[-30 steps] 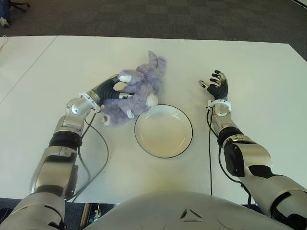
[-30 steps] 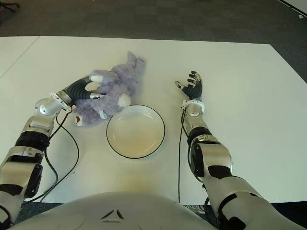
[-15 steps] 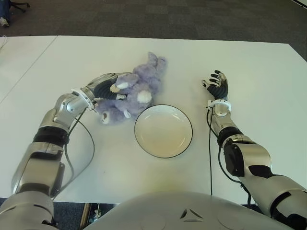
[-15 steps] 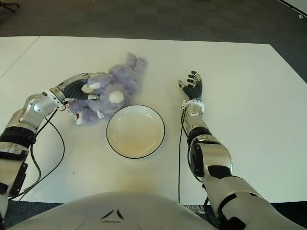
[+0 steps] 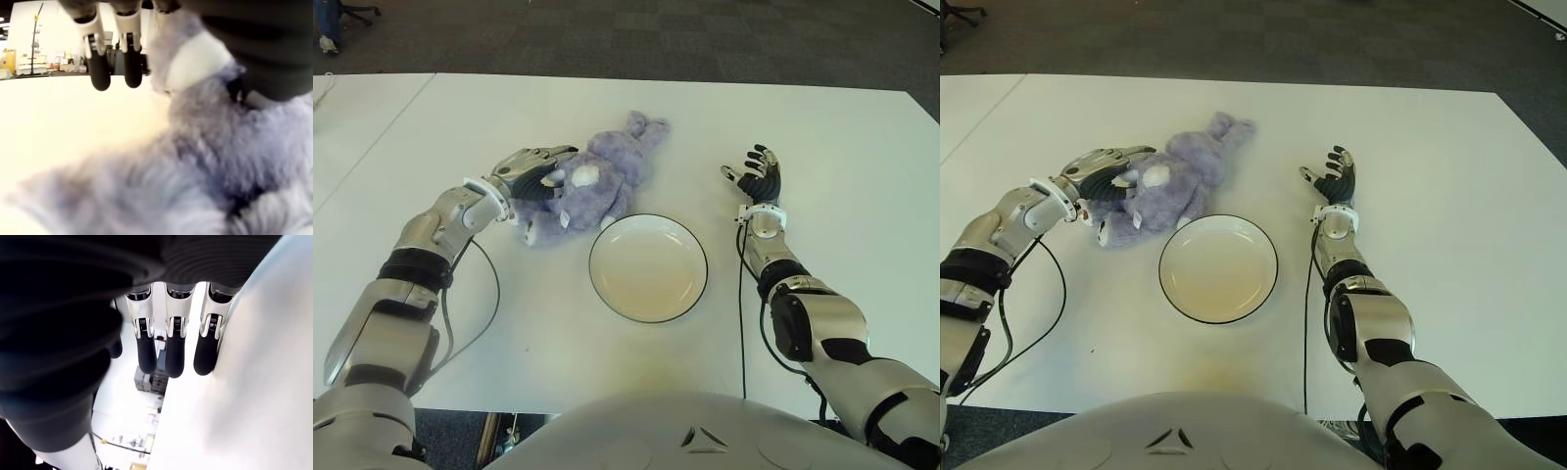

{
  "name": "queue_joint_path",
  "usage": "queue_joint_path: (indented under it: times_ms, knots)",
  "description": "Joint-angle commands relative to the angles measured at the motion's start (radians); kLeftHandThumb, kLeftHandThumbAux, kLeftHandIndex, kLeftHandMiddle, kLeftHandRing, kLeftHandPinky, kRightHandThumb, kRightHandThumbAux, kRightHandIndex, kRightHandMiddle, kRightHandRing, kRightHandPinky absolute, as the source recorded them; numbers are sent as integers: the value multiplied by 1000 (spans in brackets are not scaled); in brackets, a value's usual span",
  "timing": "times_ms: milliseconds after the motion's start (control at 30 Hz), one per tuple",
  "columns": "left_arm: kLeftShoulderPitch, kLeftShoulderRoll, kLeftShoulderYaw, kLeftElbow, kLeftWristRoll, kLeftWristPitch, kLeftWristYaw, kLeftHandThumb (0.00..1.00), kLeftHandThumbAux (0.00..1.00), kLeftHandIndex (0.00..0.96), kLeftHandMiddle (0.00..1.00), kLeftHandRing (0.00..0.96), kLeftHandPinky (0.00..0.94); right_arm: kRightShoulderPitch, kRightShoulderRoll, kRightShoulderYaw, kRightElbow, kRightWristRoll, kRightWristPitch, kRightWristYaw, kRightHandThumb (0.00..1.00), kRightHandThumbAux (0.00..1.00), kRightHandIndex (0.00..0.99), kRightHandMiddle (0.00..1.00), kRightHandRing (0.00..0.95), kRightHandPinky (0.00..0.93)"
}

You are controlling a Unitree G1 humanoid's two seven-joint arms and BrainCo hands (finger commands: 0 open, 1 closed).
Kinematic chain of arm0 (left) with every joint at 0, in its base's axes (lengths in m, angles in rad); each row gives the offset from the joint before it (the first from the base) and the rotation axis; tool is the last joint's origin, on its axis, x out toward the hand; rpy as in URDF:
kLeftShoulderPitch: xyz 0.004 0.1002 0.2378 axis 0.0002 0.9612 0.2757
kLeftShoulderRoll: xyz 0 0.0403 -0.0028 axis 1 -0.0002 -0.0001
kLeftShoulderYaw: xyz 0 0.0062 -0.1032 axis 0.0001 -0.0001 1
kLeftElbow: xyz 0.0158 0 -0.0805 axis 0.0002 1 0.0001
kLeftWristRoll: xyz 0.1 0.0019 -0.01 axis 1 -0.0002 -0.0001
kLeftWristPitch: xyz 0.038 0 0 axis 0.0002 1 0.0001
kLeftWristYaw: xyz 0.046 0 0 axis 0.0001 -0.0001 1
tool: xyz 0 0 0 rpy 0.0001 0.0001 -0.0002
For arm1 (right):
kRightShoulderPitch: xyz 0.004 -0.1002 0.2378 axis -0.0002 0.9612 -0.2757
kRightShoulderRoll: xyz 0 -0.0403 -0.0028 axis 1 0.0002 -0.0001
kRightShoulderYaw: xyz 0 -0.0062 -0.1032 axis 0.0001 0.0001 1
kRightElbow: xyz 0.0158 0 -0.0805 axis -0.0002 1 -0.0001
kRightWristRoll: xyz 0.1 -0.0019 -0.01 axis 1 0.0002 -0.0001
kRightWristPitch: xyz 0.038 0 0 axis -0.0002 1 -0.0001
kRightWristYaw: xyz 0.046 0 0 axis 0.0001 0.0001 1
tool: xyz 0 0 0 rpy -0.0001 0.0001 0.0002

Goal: Put the doll into the plate.

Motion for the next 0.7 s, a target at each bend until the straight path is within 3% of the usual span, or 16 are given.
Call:
queue_joint_path:
  times_ms: [33, 100, 133, 200, 700]
  knots:
    - [9, -19, -86, 88, 73, 34, -34, 670, 631, 402, 410, 484, 563, 156, 50, 6, 98, -1, 100, 6, 272, 868, 156, 215, 223, 232]
    - [-5, -26, -90, 115, 60, 51, -42, 707, 676, 427, 491, 529, 588, 157, 50, 6, 98, -1, 101, 3, 285, 870, 157, 215, 222, 224]
    - [-8, -29, -92, 125, 54, 58, -42, 710, 681, 430, 585, 611, 672, 157, 50, 6, 98, -1, 102, 0, 288, 872, 156, 216, 222, 224]
    - [-17, -35, -95, 146, 43, 66, -41, 708, 683, 431, 653, 680, 730, 156, 50, 7, 99, -3, 106, -5, 288, 870, 150, 213, 220, 221]
    - [-30, -59, -77, 183, -32, 85, -5, 698, 689, 435, 761, 774, 762, 155, 51, 17, 99, -3, 108, -20, 320, 878, 166, 241, 245, 265]
